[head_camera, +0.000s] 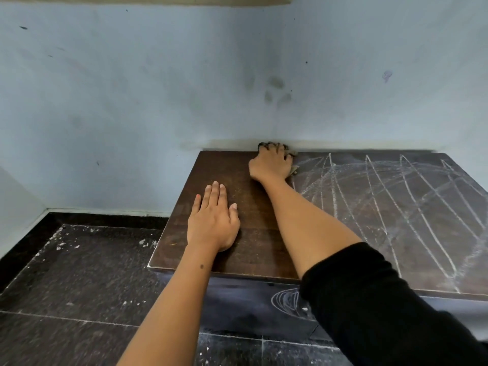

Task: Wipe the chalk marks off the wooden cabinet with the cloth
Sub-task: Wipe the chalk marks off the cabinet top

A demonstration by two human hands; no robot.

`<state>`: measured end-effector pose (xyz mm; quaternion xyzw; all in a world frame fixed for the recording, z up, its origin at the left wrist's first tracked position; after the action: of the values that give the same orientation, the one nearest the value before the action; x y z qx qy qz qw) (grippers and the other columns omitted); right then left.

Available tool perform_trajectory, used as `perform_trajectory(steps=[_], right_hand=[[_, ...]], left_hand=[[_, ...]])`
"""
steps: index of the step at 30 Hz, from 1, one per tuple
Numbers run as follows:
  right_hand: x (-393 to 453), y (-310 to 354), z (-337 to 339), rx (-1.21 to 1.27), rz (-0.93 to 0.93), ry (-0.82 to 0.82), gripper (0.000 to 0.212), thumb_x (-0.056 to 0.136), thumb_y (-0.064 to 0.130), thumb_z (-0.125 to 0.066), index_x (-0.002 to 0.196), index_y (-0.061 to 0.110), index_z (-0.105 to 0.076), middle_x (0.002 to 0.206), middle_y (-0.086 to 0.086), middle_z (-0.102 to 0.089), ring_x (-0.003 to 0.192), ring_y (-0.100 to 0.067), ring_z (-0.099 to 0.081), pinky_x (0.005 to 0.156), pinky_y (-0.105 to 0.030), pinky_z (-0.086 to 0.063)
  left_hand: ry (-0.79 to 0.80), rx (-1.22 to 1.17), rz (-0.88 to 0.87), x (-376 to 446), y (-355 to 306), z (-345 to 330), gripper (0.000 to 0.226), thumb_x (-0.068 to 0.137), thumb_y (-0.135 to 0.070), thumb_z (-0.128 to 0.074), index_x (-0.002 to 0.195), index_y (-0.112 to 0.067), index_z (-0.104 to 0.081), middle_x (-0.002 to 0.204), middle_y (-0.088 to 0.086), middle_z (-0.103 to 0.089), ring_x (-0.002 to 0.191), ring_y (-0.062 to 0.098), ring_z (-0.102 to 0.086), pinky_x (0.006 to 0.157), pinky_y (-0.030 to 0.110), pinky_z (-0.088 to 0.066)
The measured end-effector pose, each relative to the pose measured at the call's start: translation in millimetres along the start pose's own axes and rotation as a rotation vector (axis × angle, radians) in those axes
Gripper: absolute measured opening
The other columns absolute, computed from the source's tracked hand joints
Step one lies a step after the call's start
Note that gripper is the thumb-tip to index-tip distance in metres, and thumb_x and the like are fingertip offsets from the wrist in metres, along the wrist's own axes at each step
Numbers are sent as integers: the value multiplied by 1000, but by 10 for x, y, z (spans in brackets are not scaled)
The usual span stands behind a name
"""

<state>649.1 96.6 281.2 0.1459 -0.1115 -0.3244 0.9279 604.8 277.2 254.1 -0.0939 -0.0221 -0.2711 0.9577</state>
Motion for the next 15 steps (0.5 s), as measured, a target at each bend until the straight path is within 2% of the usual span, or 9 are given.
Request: perform_trajectory(steps=[2,5,7,9,11,15], right_hand=[[-36,245,-63,-4,53,35,54,94,30,-36,146,16,-31,156,-5,-20,144,-27,-9,114,-47,-12],[-139,588,-169,-17,324,105,52,96,27,-35,147,21,-29,156,-2,-20,144,-25,-11,115,-46,-13],[-108,555,-136,-16,411,154,50,97,26,-32,147,26,-29,156,-1,-22,144,-24,-14,115,-46,-15],[-22,335,-51,-13,375,146,48,97,27,-31,146,28,-32,154,-1,-27,141,-26,-21,113,-47,-21],[49,46,30,-23,250,69,47,96,26,-31,143,26,-37,151,-4,-31,138,-28,-26,111,-47,-24],[0,21,-2,-61,62,24,51,94,28,-35,144,19,-34,154,-6,-24,143,-28,-14,113,-47,-16]], left_hand=[[-3,-3,-1,-7,-6,2,58,100,-37,-16,151,-11,-6,160,5,0,146,16,4,118,35,3],[5,-13,-4,-9,-3,10,58,100,-37,-15,151,-11,-6,160,5,0,146,16,4,118,35,3],[8,-9,-2,-11,-6,17,57,100,-37,-15,151,-11,-6,160,4,0,146,16,4,118,35,3],[18,-7,-3,-9,-14,16,57,100,-37,-15,151,-11,-5,160,4,0,146,16,4,118,35,3],[23,1,-2,-10,-5,13,57,101,-38,-14,151,-11,-5,160,4,0,146,17,4,118,35,3],[26,7,-1,-7,-11,7,57,100,-37,-14,151,-12,-5,160,5,0,146,17,4,119,36,2]])
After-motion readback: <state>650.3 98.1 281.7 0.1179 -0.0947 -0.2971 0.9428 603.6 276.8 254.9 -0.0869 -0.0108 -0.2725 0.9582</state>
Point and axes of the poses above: each hand's wrist, its own x-axis towards the middle knuckle, its own z-axis out of the back of the hand, y = z × x, the point moved 7 cm from there along x, towards the middle knuckle
